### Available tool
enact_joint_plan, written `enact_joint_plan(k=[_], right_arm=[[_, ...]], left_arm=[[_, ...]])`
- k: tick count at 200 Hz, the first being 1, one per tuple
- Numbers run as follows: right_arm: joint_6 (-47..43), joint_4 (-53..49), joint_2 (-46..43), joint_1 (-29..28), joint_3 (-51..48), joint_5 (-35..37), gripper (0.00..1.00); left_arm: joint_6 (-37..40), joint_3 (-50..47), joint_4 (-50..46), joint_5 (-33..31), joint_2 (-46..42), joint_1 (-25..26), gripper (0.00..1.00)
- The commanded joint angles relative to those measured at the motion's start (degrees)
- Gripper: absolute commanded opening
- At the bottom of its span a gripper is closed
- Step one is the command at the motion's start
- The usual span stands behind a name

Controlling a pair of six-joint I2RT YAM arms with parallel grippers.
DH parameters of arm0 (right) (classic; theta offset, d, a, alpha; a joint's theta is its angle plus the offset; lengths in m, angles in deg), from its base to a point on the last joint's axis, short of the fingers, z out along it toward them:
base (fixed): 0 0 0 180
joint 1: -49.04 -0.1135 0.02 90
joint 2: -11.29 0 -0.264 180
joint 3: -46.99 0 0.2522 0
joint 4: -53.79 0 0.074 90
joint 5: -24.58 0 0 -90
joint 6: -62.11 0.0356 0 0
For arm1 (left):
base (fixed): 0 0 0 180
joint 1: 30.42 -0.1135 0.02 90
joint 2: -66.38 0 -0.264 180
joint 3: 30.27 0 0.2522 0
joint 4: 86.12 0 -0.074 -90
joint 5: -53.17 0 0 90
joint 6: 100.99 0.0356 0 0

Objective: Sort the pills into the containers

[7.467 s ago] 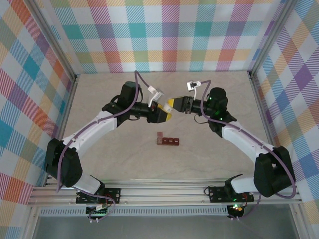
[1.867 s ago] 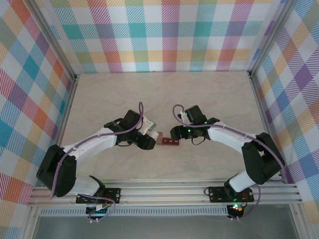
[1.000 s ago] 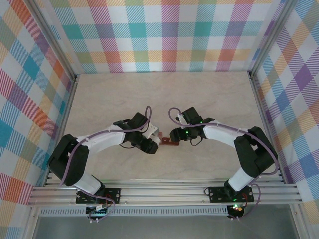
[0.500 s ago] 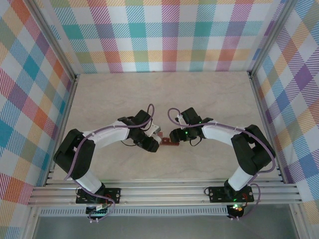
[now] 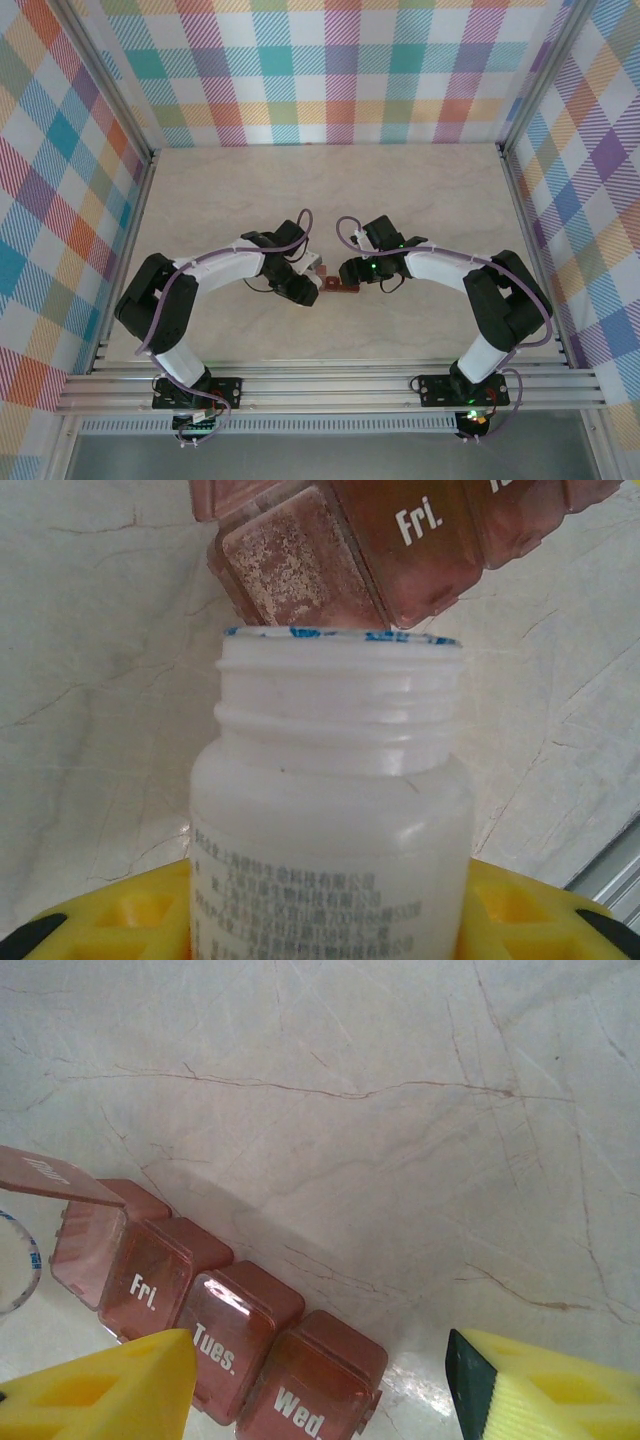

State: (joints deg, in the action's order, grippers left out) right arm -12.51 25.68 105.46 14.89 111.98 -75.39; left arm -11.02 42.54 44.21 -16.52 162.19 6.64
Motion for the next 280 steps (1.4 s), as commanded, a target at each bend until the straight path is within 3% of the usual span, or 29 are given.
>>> enact_joint_plan(k=[1, 280], right_arm=[[-0.8, 0.5, 1.3, -0.3, 1.2, -1.9, 0.68], [-0.9, -0.7, 2.9, -0.6, 2.2, -2.3, 0.66]], left_arm=[[0.3, 2.0, -2.2, -0.1, 0.3, 0.7, 0.0], [1.2, 7.2, -7.8, -1.1, 3.7, 1.3, 0.0]])
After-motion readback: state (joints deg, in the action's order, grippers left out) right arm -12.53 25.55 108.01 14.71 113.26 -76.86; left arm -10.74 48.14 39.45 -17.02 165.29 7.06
